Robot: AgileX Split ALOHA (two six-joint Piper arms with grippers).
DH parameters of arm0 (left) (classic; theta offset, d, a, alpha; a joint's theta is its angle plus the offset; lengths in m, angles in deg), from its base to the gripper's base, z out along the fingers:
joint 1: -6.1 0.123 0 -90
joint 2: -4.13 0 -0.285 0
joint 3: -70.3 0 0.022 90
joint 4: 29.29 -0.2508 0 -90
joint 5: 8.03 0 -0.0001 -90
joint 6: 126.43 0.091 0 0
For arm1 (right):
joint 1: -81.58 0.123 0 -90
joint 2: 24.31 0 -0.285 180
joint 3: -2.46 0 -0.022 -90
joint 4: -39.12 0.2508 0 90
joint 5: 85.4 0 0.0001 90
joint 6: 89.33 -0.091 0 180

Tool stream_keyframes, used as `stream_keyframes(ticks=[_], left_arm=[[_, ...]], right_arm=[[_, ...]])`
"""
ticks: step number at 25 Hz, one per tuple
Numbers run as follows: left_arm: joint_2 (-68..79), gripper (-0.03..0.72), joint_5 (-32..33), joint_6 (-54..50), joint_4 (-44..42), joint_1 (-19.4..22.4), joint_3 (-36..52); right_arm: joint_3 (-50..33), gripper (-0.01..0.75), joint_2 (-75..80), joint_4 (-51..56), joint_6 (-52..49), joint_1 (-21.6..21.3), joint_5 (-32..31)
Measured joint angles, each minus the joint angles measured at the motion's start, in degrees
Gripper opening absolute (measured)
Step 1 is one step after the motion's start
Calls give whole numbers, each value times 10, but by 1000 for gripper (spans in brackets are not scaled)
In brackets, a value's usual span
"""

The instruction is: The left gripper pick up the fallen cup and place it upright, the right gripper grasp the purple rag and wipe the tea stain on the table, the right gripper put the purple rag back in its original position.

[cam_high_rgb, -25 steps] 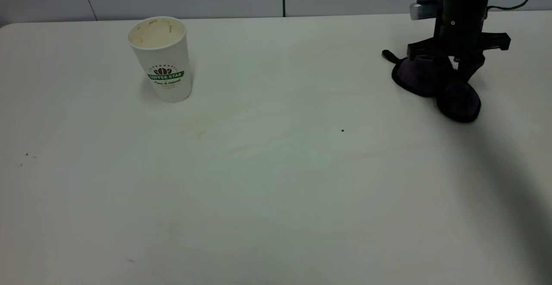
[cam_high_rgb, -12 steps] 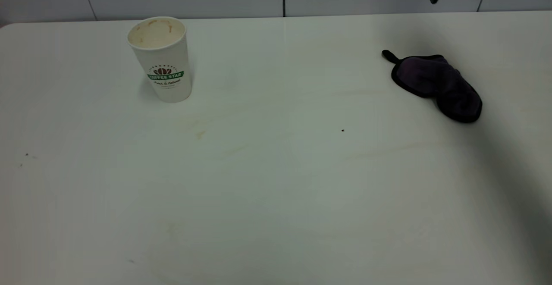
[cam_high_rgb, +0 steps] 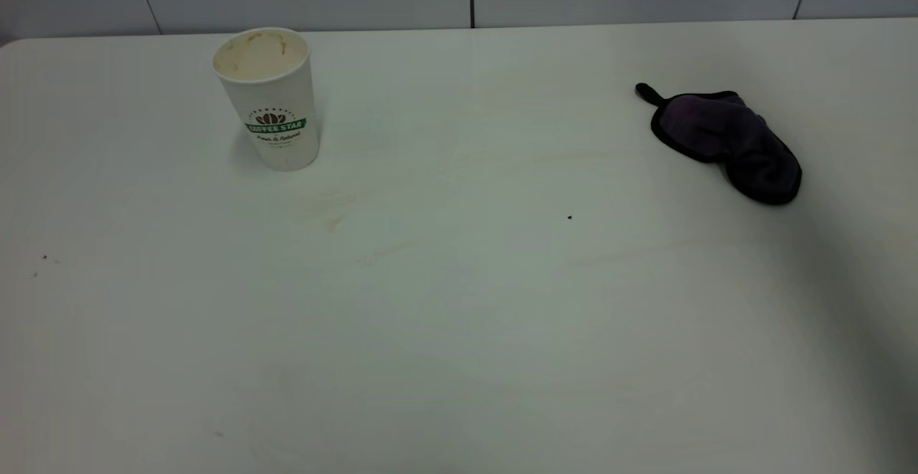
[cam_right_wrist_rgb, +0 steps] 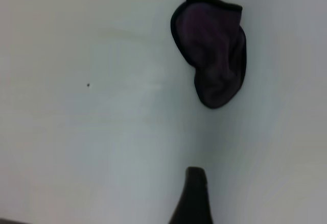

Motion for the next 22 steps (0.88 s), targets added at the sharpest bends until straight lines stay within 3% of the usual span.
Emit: stream_keyframes(ticks=[14,22], left_arm=[[0,307,0,1,0,0,0],[0,307,0,1,0,0,0]], right_arm=[[-498,703,-502,5,-10,0,-5],[-659,696,-700,10,-12,0,19]])
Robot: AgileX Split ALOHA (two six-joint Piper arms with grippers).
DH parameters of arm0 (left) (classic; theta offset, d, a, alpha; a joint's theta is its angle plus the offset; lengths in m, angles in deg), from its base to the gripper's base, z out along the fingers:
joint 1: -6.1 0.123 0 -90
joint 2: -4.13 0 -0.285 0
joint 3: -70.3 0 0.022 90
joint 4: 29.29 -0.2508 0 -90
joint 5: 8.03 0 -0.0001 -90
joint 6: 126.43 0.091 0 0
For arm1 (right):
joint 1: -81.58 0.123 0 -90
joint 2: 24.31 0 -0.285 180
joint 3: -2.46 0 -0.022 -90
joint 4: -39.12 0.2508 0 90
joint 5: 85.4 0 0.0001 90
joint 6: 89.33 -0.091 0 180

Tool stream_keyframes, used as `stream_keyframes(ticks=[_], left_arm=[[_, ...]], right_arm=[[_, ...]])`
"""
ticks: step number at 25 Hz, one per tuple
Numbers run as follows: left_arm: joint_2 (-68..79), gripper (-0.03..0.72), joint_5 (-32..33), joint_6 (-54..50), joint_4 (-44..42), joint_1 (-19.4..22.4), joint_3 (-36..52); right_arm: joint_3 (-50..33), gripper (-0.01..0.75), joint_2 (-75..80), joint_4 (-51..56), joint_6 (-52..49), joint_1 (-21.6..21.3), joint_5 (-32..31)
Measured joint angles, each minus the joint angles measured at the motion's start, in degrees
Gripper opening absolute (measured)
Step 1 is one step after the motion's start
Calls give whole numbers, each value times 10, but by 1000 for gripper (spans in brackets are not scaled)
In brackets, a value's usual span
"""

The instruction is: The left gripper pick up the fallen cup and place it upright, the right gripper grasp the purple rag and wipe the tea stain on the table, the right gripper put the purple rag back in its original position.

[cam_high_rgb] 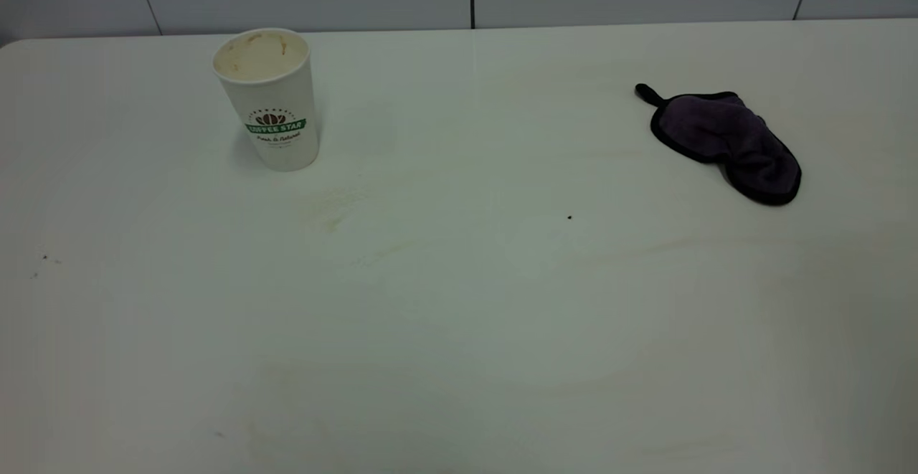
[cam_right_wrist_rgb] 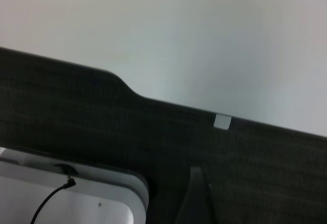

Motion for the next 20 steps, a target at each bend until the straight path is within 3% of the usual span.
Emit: stream_keyframes(ticks=[6,13,20], left_arm=[[0,307,0,0,0,0,0],[0,307,0,0,0,0,0],[0,307,0,0,0,0,0]], right_arm=[[-55,686,-67,6,3,0,42],[-61,654,-118,8,3,0,46],[-61,526,-123,8,3,0,46]])
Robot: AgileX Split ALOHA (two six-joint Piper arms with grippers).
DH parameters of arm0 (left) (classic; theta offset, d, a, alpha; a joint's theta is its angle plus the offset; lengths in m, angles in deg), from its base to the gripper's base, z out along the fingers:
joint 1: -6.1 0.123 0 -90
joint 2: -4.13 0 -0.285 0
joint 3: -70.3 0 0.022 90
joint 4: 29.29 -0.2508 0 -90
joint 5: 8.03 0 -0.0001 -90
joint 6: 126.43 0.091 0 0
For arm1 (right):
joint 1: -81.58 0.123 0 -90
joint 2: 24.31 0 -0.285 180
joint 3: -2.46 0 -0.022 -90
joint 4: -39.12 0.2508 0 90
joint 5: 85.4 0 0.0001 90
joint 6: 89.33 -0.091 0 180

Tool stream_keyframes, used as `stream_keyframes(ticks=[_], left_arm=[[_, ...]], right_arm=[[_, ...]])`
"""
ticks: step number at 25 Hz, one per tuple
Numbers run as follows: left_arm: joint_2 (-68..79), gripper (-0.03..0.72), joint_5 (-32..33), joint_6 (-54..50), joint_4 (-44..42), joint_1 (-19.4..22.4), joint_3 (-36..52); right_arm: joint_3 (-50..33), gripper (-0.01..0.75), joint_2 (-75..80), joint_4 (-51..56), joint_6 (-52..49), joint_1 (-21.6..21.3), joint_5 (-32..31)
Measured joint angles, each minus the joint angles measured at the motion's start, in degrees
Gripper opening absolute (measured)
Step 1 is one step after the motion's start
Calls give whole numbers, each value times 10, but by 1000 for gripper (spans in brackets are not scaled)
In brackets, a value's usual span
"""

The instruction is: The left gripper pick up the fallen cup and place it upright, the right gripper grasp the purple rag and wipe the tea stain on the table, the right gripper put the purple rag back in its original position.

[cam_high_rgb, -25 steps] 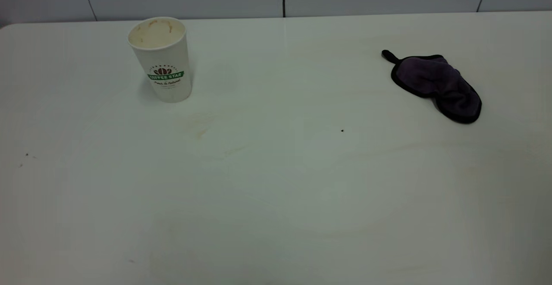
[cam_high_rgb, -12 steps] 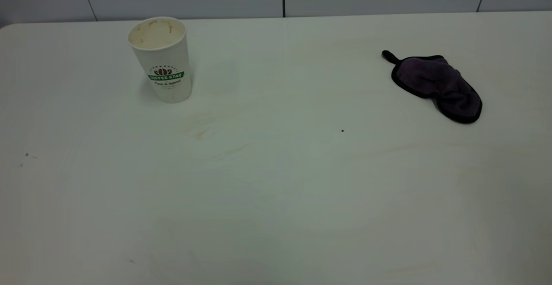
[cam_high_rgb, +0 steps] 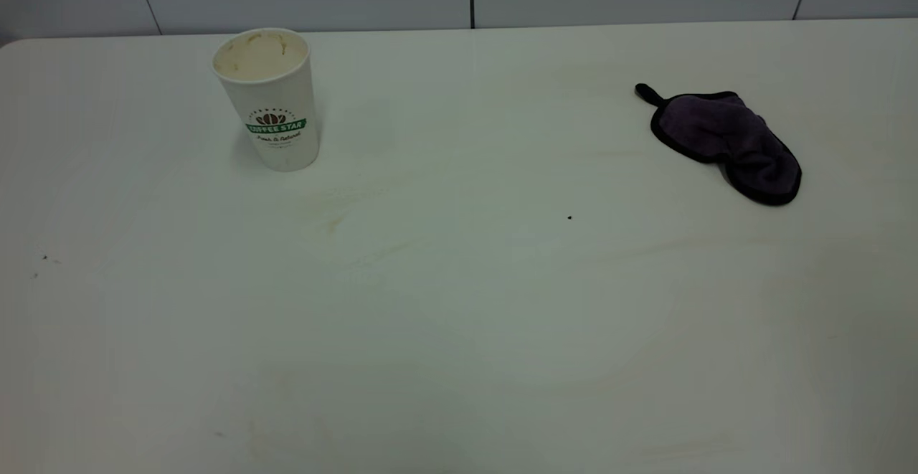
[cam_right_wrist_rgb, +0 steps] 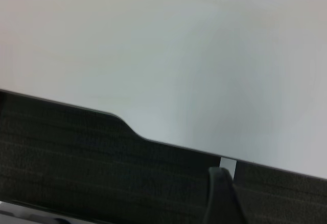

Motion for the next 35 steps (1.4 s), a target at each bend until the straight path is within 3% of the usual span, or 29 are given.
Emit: stream_keyframes(ticks=[8,17,21,35], left_arm=[[0,307,0,0,0,0,0],[0,307,0,-1,0,0,0],[0,307,0,-1,0,0,0],[0,307,0,-1,0,0,0]], right_arm=[[0,364,-8,0,0,-9,0],[0,227,-115,-7,0,-99,-1],[0,220,-152,-8,0,-119,-2],[0,229,-184,-8,0,-120,-4]])
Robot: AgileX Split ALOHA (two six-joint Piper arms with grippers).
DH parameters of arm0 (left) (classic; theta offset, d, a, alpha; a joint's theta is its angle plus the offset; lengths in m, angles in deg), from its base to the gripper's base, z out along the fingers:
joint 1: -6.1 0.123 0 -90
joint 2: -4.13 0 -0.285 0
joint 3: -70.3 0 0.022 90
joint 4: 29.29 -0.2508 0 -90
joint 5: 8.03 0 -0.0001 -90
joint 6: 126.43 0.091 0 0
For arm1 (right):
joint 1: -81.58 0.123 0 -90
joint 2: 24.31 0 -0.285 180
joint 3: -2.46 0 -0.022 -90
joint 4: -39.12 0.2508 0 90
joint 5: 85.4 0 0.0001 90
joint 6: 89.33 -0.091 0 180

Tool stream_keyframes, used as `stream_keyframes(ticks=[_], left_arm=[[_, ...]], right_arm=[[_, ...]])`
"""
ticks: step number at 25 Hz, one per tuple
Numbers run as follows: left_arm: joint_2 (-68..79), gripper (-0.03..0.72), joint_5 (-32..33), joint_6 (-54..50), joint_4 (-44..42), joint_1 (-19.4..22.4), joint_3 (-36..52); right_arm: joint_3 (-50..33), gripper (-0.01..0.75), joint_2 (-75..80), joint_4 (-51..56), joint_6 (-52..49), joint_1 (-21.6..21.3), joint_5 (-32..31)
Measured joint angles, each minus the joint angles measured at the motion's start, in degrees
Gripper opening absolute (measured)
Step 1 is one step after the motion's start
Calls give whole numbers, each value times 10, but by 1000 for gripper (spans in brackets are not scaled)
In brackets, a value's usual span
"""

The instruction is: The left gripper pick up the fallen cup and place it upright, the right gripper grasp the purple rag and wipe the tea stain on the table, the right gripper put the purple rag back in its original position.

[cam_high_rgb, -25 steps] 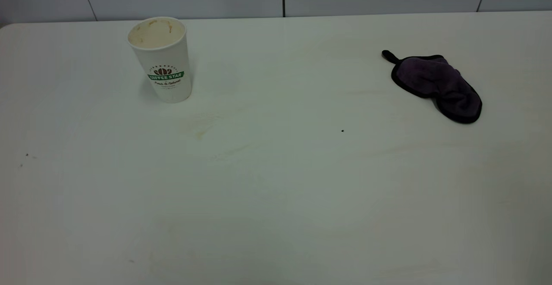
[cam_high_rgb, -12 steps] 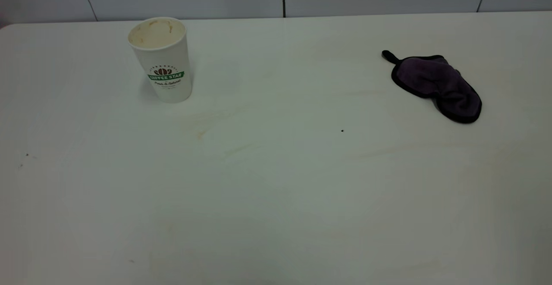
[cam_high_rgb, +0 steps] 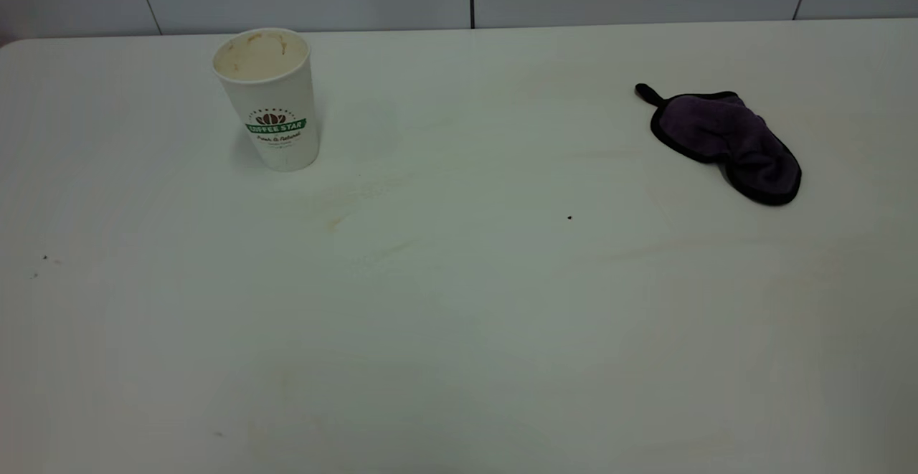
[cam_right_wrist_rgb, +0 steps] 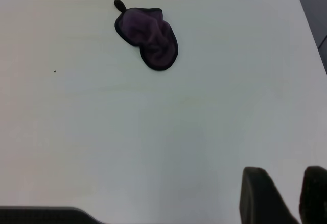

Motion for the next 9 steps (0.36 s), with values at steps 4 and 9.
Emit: stream_keyframes(ticks=[4,9], left_arm=[[0,307,0,0,0,0,0],[0,307,0,0,0,0,0]], right_arm=[[0,234,0,0,0,0,0],[0,235,0,0,0,0,0]])
